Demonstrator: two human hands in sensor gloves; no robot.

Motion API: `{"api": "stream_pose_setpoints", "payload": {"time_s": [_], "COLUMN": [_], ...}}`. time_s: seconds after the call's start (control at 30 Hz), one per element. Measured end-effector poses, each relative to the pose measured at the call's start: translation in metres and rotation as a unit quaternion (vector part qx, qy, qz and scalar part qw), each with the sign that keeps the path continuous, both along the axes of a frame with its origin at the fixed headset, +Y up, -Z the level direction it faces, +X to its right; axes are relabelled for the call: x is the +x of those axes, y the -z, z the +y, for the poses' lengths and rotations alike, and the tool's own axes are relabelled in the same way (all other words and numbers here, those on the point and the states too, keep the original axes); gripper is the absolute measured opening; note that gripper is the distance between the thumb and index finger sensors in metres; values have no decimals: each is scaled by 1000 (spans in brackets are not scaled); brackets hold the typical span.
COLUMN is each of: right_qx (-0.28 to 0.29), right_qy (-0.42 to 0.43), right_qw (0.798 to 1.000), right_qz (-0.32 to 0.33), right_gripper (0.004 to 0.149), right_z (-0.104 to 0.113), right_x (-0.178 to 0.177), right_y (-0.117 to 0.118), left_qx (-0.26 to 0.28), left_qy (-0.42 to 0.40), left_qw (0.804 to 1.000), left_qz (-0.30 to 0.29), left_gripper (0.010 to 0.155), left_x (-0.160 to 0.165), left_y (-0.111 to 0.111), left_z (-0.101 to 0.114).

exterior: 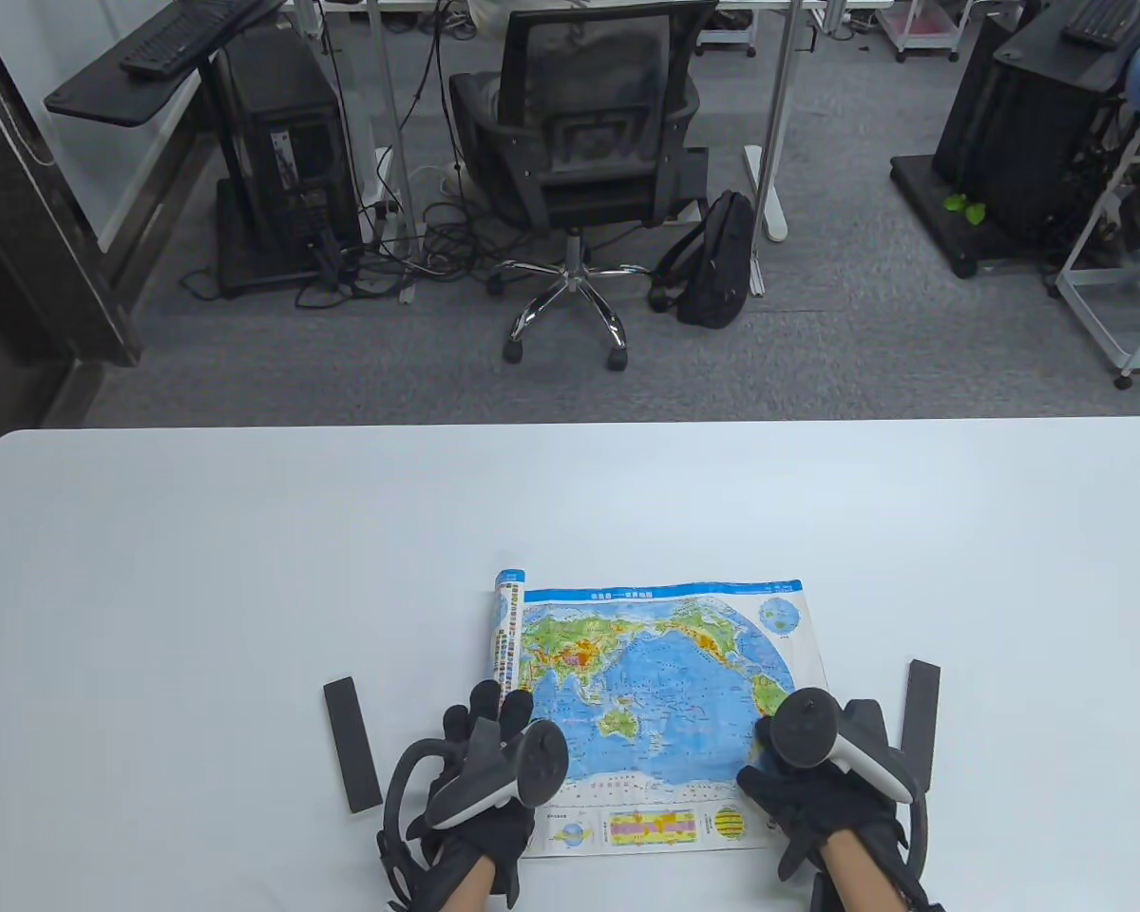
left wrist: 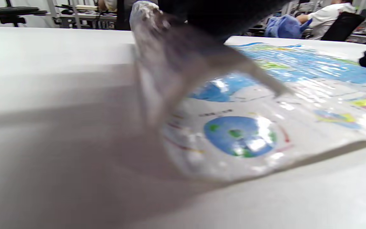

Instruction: Unroll map and secure with paperweights

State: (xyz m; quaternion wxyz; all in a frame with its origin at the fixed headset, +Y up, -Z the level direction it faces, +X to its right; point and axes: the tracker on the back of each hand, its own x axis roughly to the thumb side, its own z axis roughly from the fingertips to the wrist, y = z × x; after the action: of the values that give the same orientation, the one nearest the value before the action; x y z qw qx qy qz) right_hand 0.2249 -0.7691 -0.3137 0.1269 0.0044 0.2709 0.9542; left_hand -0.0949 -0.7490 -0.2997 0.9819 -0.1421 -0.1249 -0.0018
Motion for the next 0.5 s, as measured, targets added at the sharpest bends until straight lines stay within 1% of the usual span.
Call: {"api": "stream_pose_setpoints", "payload": {"time_s": [0.07, 0.13, 0.23, 0.3, 0.4, 0.43, 0.5], "right_qx": [-2, -3, -4, -6, -7, -7, -5], "right_qy": [-3, -8, -14, -17, -24, -26, -25], "right_qw": [1000, 1000, 1000, 1000, 1000, 999, 1000], "right_qz": [-4, -10, -16, -17, -18, -18, -17], "right_gripper": [63, 63, 63, 64, 69, 69, 68], "right_z": [0, 0, -1, -1, -1, -1, -1], "right_x": [2, 4, 7, 8, 8, 8, 8], "right_y": [0, 0, 0, 0, 0, 0, 0], "left_qx": [-7, -27, -56, -78, -107, -108, -89], "left_qy": [-2, 5, 34, 38, 18, 11, -11], "left_qw": [1000, 999, 995, 991, 988, 989, 991], "left_qz": [20, 46, 82, 97, 106, 102, 96], "left_gripper": [58, 64, 68, 70, 72, 73, 76], "left_x": [-5, -11, -19, -24, -28, -28, -28], "left_y": [0, 0, 1, 3, 6, 7, 9], "left_z": [0, -2, -8, -13, -23, -24, -26]}}
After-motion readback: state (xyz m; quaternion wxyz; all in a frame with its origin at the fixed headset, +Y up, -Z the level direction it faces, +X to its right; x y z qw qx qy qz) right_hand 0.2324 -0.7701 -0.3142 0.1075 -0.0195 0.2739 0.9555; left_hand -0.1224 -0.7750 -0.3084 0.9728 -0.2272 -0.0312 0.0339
